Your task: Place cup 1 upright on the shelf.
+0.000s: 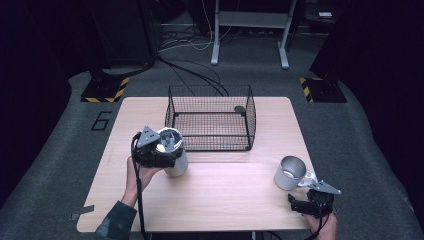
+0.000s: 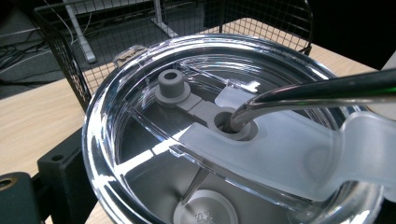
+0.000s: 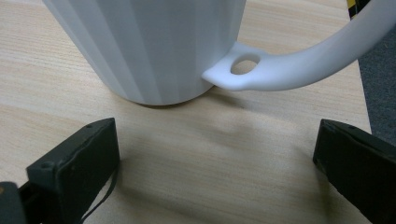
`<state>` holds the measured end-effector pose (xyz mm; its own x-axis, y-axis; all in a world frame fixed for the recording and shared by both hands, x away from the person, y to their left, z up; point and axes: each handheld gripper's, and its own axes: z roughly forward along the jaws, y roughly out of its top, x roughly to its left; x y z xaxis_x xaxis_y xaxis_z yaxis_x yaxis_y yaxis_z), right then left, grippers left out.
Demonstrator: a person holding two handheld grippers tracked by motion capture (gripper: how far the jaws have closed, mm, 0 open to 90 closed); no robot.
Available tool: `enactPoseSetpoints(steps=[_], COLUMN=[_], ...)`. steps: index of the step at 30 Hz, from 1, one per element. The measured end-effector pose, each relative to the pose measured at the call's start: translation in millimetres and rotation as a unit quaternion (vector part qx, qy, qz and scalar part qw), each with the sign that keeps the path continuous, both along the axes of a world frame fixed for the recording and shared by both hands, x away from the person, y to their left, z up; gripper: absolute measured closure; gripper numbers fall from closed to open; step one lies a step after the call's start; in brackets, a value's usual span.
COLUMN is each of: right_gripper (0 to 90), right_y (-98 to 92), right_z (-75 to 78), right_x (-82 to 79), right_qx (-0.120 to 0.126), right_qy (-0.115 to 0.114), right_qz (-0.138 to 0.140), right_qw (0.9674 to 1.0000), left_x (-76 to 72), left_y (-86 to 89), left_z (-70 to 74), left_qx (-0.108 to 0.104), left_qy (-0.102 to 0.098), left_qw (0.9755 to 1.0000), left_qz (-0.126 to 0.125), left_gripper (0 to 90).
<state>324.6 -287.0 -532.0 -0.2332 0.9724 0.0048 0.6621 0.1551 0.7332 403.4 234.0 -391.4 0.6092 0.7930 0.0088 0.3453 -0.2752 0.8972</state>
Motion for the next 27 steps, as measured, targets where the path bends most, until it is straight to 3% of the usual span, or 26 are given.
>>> enactPoseSetpoints(steps=[27], right_gripper=[0.0], right_y=[-1.1], right_z=[0.3], right_x=[-0.1], right_qx=[-0.001], right_qy=[0.002], right_qz=[-0.001], right_qw=[1.0000], left_x=[-0.1], left_y=[-8.6], left_z=[38.7], left_qx=[0.010], left_qy=[-0.021], left_qw=[0.9993], left_qz=[-0.029], left_gripper=[3.8])
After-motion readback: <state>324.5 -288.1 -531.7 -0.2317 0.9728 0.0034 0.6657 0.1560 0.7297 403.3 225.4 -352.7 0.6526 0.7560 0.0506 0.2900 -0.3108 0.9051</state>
